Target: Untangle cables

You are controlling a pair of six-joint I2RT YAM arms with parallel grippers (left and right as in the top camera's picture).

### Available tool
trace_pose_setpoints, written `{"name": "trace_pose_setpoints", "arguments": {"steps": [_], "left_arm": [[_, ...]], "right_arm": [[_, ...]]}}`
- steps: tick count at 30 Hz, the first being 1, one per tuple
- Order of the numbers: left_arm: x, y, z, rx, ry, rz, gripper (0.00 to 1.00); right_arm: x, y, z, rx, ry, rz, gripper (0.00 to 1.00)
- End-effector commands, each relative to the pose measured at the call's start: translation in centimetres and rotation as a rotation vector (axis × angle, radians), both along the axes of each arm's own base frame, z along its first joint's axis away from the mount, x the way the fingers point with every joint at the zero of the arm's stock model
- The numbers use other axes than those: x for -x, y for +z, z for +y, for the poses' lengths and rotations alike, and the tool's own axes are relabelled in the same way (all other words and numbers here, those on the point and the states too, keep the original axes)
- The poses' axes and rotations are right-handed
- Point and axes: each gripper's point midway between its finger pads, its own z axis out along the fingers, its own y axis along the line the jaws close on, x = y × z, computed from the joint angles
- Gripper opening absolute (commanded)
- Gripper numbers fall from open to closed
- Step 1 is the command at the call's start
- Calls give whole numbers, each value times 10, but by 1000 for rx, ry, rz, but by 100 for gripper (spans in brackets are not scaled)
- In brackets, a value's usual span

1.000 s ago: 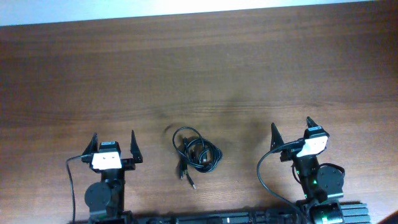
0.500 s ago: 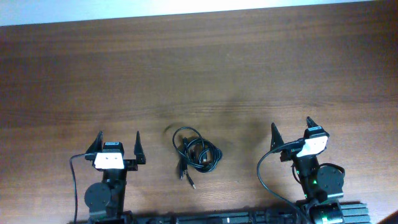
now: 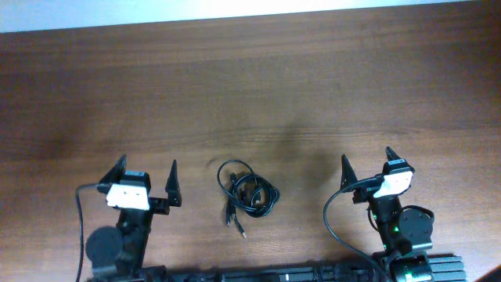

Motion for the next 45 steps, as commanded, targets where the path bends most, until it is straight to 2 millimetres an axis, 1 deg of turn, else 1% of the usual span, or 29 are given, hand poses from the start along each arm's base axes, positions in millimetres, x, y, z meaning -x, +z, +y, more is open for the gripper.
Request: {"name": "trace_pose_setpoints", "arguments": {"steps": [1, 4, 7, 13, 16, 22, 28, 30, 32, 33, 36, 37, 40, 44, 45], "left_arm": [[-8, 11, -12, -3, -82, 44, 99], [-17, 8, -18, 10, -117, 108, 99], [-28, 2, -30, 38, -196, 201, 99], [-43, -12, -29, 62, -200, 372, 99], [-44, -18, -30, 30, -222, 462, 99], [-44, -18, -41, -44, -294, 576, 99], [-49, -22, -63, -94, -366, 633, 99], [-49, -31, -66, -157, -367, 674, 99], [-43, -50, -65, -266, -350, 789, 99], [-41, -56, -65, -298, -345, 829, 99], [-42, -68, -82, -332, -399, 880, 99], [-42, -77, -89, -360, -413, 906, 99], [-43, -102, -94, -465, -402, 979, 99], [-37, -135, -119, -529, -482, 1059, 99], [-35, -140, -123, -538, -494, 1071, 99]], "right_arm": [[0, -2, -4, -4, -20, 0, 99], [0, -2, -4, -4, -20, 0, 99], [0, -2, -4, -4, -20, 0, 99], [0, -2, -4, -4, -20, 0, 99], [0, -2, -4, -4, -20, 0, 99], [0, -2, -4, -4, -20, 0, 99], [0, -2, -4, -4, -20, 0, 99], [0, -2, -4, -4, -20, 0, 99], [0, -2, -4, -4, -20, 0, 99], [0, -2, -4, -4, -20, 0, 99], [0, -2, -4, -4, -20, 0, 99], [0, -2, -4, -4, -20, 0, 99], [0, -2, -4, -4, -20, 0, 99], [0, -2, -4, -4, -20, 0, 99], [0, -2, -4, -4, -20, 0, 99]]}}
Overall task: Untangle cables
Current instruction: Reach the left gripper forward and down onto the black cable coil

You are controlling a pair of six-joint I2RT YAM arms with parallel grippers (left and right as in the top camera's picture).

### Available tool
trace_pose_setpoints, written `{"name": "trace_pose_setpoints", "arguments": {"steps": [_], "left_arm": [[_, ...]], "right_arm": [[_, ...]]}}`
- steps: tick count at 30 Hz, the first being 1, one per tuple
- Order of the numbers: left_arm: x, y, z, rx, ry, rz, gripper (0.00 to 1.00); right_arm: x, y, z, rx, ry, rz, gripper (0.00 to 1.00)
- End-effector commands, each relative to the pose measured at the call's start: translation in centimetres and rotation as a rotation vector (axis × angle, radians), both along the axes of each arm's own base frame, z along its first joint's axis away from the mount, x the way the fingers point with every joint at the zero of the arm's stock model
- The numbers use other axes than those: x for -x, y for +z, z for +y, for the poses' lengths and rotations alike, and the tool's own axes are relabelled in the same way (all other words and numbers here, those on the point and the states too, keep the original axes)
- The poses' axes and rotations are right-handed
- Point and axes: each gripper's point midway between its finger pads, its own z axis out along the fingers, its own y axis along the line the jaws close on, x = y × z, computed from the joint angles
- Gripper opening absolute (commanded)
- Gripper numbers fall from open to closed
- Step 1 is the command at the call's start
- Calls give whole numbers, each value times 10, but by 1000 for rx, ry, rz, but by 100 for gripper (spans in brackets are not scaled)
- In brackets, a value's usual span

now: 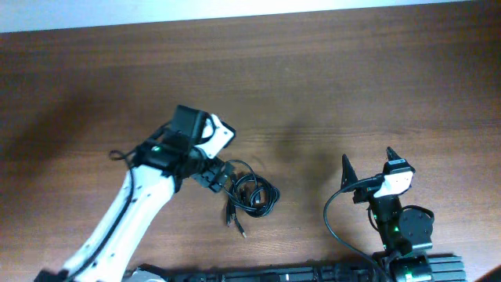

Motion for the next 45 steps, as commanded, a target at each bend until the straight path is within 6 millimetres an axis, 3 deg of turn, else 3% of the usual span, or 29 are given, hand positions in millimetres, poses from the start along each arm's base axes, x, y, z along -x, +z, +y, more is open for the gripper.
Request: {"name": "trace_pose_setpoints", "arguments": {"steps": [1, 4, 7, 15, 21, 31, 43, 45], "left_arm": [[-1, -17, -15, -51, -64, 30, 99], [4, -46, -36, -103, -235, 64, 99], [-5, -56, -44, -98, -249, 46, 99], [-9, -67, -49, -92, -269, 53, 99], [4, -71, -56, -87, -550, 41, 99], [9, -73, -64, -47, -619, 48, 99], [15, -106, -62, -60, -629, 138, 99], [19, -112, -62, -55, -631, 164, 85]], "right_arm": [[0, -2, -3, -4, -13, -1, 99], [0, -2, -3, -4, -13, -1, 99], [0, -2, -3, -4, -13, -1, 99], [0, -2, -3, -4, -13, -1, 99], [0, -2, -3, -4, -13, -1, 99], [0, -2, -3, -4, -13, -1, 99], [0, -2, -3, -4, -13, -1, 99], [0, -2, -3, -4, -13, -1, 99]]}}
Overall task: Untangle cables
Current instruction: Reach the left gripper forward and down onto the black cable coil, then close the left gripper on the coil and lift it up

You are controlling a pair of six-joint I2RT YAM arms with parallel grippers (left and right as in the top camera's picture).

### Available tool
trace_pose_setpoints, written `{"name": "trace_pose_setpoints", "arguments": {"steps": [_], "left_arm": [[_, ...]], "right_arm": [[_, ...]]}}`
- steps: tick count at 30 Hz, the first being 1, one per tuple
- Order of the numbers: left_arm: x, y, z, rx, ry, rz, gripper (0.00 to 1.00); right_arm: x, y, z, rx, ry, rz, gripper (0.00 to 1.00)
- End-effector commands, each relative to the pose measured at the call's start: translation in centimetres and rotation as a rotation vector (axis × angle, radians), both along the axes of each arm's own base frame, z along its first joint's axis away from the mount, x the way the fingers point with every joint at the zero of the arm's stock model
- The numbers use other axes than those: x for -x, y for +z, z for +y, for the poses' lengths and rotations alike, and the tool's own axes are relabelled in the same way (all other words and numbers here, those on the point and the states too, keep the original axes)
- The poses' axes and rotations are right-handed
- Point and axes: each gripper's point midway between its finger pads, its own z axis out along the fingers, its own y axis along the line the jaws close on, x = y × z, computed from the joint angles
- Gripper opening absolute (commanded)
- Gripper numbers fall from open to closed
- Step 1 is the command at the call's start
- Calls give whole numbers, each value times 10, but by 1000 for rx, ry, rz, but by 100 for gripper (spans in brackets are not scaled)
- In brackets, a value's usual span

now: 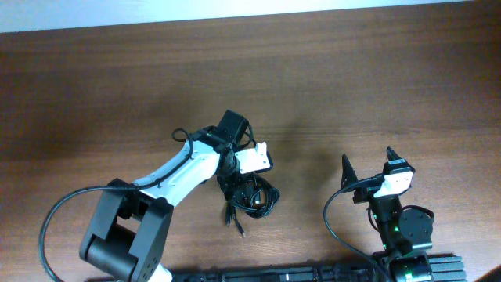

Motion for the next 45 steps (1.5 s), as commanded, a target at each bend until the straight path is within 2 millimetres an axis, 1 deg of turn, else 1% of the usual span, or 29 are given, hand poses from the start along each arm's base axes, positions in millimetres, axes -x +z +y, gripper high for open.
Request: {"name": "trace_pose_setpoints", "arguments": {"steps": [1, 2, 3, 5, 7, 14, 16, 17, 18, 19, 24, 26, 28, 30, 32, 34, 36, 38, 40, 42, 44, 45], "left_arm": [[8, -17, -3, 6, -16, 64, 83], [10, -19, -5, 18, -18, 81, 83], [11, -24, -6, 18, -18, 92, 79], [12, -29, -5, 12, -18, 102, 77], [13, -33, -5, 5, -18, 113, 73], [13, -34, -5, 7, -18, 110, 57], [12, -34, -6, 10, -17, 108, 58], [13, -33, -8, 22, -19, 115, 69], [15, -32, -10, 32, -21, 122, 74], [15, -32, -10, 31, -21, 121, 74], [14, -33, -10, 32, -22, 118, 74], [13, -33, -10, 31, -22, 114, 71], [10, -35, -5, 0, -18, 96, 65], [7, -37, -1, -27, -16, 82, 66], [7, -37, 0, -29, -15, 80, 64], [6, -38, 1, -36, -15, 75, 58], [1, -39, 9, -85, -10, 49, 53], [-2, -41, 15, -138, -16, 17, 53], [1, -41, 10, -144, -36, 9, 52], [3, -41, 5, -140, -54, 5, 43], [4, -40, 1, -136, -66, -1, 28], [3, -40, 0, -133, -67, -6, 18]], "right_arm": [[0, -2, -3, -4, -13, -1, 99], [0, -2, -3, -4, -13, -1, 99], [0, -2, -3, -4, -13, -1, 99], [0, -2, -3, -4, -13, -1, 99], [0, -2, -3, -4, -13, -1, 99], [0, -2, -3, -4, -13, -1, 99], [0, -2, -3, -4, -13, -1, 99], [0, -2, -3, -4, -13, -1, 99], [0, -2, -3, -4, -13, -1, 99], [0, -2, -3, -4, -13, -1, 99], [0, -2, -3, -4, -13, -1, 99], [0, -2, -3, -4, -13, -1, 99], [0, -2, -3, -4, -13, -1, 99], [0, -2, -3, -4, -13, -1, 99], [0, -2, -3, -4, -13, -1, 99], [0, -2, -3, -4, -13, -1, 99], [0, -2, -3, -4, -13, -1, 99], [0, -2, -3, -4, -13, -1, 99], [0, -2, -3, -4, -13, -1, 99], [0, -2, -3, -4, -13, -1, 99], [0, -2, -3, -4, -13, -1, 99], [0, -2, -3, -4, -13, -1, 99]]}}
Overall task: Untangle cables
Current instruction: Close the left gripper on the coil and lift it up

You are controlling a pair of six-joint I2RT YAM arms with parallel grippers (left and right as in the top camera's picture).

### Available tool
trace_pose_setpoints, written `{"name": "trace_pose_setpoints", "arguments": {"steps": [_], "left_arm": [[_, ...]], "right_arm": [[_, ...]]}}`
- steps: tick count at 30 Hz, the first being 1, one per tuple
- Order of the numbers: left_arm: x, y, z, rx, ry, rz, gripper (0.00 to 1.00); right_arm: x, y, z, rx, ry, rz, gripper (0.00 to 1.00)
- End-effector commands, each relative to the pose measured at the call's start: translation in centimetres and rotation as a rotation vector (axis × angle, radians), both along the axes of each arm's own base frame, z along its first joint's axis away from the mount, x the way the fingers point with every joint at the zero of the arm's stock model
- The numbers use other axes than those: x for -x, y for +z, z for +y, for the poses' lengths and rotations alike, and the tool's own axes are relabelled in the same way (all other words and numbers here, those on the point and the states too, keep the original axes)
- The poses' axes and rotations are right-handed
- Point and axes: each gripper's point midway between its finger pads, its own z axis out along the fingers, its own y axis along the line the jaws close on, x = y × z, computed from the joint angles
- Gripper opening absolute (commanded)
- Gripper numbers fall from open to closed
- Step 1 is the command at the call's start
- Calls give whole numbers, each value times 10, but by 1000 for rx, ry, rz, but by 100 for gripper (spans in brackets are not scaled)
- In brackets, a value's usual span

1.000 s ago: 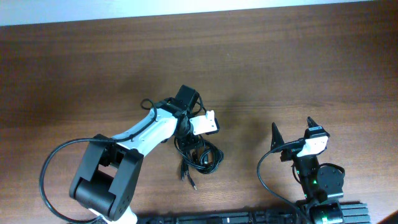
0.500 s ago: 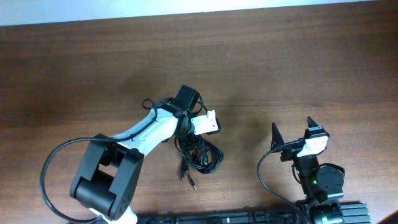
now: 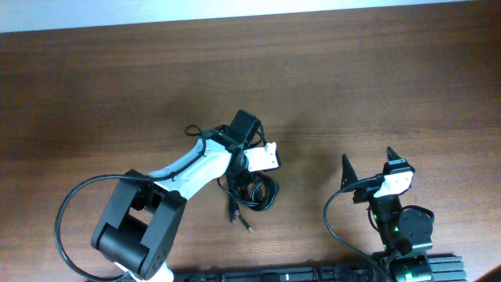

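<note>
A tangled bundle of thin black cables [image 3: 264,196] lies on the wooden table [image 3: 117,94] near its front middle. Its loose plug ends [image 3: 241,219] trail toward the front. My left arm reaches in from the front left. Its left gripper [image 3: 249,174] points down onto the bundle's upper left part. The white wrist body hides the fingers, so their state does not show. My right gripper [image 3: 368,163] stands open at the front right, well apart from the cables, with nothing between its fingers.
The left arm's own black lead [image 3: 66,223] loops beside its base at the front left. The right arm's base [image 3: 403,227] and its lead sit at the front right edge. A pale strip runs along the table's far edge [image 3: 235,12].
The left wrist has shifted slightly to the right and away from me over the bundle. The plug ends have moved a little to the right. The right arm has not moved.
Both grippers stood open at the front, either side of the bundle. Then the left arm reached in to the bundle's left edge. Later it was over the bundle's top, and now it sits a little further right on it, the cables slightly shifted.
</note>
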Motion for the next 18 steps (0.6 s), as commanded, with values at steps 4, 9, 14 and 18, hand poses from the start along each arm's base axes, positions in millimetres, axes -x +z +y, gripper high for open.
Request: {"name": "trace_pose_setpoints", "arguments": {"steps": [4, 9, 14, 18], "left_arm": [[16, -28, 15, -90, 21, 57, 0], [11, -25, 14, -92, 56, 45, 0], [-29, 14, -4, -30, 193, -74, 0], [-63, 61, -25, 95, 274, -195, 0]], "right_arm": [[0, -2, -3, -5, -13, -1, 99], [0, -2, -3, -5, -13, -1, 99], [0, -2, -3, -5, -13, -1, 99], [0, -2, -3, -5, -13, -1, 99]]}}
